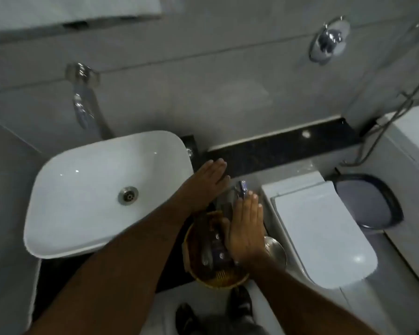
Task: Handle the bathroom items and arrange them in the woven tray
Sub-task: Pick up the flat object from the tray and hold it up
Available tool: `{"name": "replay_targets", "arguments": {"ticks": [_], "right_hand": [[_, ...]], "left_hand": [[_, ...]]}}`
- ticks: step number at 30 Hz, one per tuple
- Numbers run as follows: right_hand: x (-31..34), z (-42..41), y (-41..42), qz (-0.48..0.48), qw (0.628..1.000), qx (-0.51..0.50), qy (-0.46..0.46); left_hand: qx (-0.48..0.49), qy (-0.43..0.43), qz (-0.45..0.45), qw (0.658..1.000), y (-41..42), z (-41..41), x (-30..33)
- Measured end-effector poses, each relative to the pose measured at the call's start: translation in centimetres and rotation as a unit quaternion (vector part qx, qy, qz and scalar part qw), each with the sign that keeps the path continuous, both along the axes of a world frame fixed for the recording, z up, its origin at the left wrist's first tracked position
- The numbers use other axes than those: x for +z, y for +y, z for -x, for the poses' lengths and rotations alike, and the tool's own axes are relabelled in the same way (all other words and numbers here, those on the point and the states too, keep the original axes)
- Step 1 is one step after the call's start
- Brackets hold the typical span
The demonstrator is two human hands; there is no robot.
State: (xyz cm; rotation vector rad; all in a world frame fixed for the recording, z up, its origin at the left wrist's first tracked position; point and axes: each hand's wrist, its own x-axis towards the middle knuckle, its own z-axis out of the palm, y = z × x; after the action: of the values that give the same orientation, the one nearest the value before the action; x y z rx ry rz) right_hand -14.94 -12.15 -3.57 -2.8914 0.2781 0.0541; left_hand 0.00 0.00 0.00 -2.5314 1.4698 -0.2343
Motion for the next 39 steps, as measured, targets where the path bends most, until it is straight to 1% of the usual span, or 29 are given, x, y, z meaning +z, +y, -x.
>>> {"name": "replay_targets", "arguments": {"ticks": [1, 2, 6, 8, 11, 14, 17, 19, 21, 22, 23, 24, 25, 27, 28, 31, 34, 36, 39], "right_hand": [[-0.9, 1.2, 0.0, 0.009, 1.0, -0.01, 0.005], [-1.5, 1.9, -0.1, 0.002, 1.0, -0.013, -0.003], [-4.0, 4.7, 0.0, -0.001, 0.999, -0.032, 0.023], [-4.2, 5.0, -0.3, -0.002, 0.999, -0.045, 0.015], [-4.5, 5.2, -0.3, -0.013, 0.999, -0.05, 0.003], [-4.3, 4.8, -0.5, -0.021, 0.998, -0.052, 0.012], [-3.7, 4.5, -0.7, -0.029, 0.998, -0.048, 0.021], [-2.6, 4.0, -0.7, -0.036, 0.998, -0.048, 0.026], [-1.1, 3.3, -0.8, -0.043, 0.998, -0.039, 0.026], [0.1, 2.7, -0.9, -0.054, 0.998, -0.034, 0.018], [1.5, 1.8, -0.9, -0.076, 0.996, -0.034, 0.01], [3.0, 0.7, -0.9, -0.111, 0.993, -0.037, 0.005], [4.6, -0.6, -0.8, -0.152, 0.987, -0.044, -0.002], [7.9, -3.9, -0.4, -0.208, 0.976, -0.053, -0.027], [9.7, -5.7, 0.0, -0.217, 0.973, -0.049, -0.053], [15.3, -10.9, 1.6, -0.239, 0.961, -0.031, -0.134], [20.0, -14.7, 3.2, -0.213, 0.954, -0.012, -0.212], [22.8, -16.4, 4.2, -0.207, 0.946, 0.005, -0.249], [25.7, -17.9, 5.4, -0.208, 0.936, 0.032, -0.282]], "left_hand": [[-0.013, 0.008, -0.052, 0.999, -1.0, 0.2, -0.8], [-0.033, 0.024, -0.077, 0.996, -1.8, 0.3, -1.1], [-0.084, 0.075, -0.129, 0.985, -3.7, 1.0, -2.8], [-0.106, 0.086, -0.15, 0.979, -4.0, 1.0, -3.4], [-0.115, 0.081, -0.17, 0.975, -4.6, 1.1, -3.9], [-0.119, 0.097, -0.183, 0.971, -4.8, 0.7, -3.9], [-0.136, 0.135, -0.166, 0.967, -4.8, -0.2, -2.5], [-0.132, 0.142, -0.163, 0.967, -4.6, -1.2, -0.5], [-0.115, 0.125, -0.177, 0.969, -4.0, -2.8, 2.3], [-0.111, 0.125, -0.164, 0.972, -3.6, -3.7, 4.0], [-0.112, 0.132, -0.13, 0.976, -3.2, -4.6, 6.1], [-0.108, 0.141, -0.096, 0.979, -2.7, -5.7, 8.5], [-0.091, 0.144, -0.085, 0.982, -2.1, -6.7, 11.0], [-0.013, 0.135, -0.081, 0.987, -0.9, -8.4, 16.6], [0.029, 0.134, -0.056, 0.989, -0.3, -9.2, 19.4], [0.115, 0.118, 0.044, 0.985, 1.9, -11.1, 28.3], [0.171, 0.113, 0.075, 0.976, 4.4, -11.4, 36.4], [0.189, 0.122, 0.09, 0.97, 6.1, -11.0, 40.5], [0.22, 0.176, 0.159, 0.946, 8.2, -10.3, 44.2]]}}
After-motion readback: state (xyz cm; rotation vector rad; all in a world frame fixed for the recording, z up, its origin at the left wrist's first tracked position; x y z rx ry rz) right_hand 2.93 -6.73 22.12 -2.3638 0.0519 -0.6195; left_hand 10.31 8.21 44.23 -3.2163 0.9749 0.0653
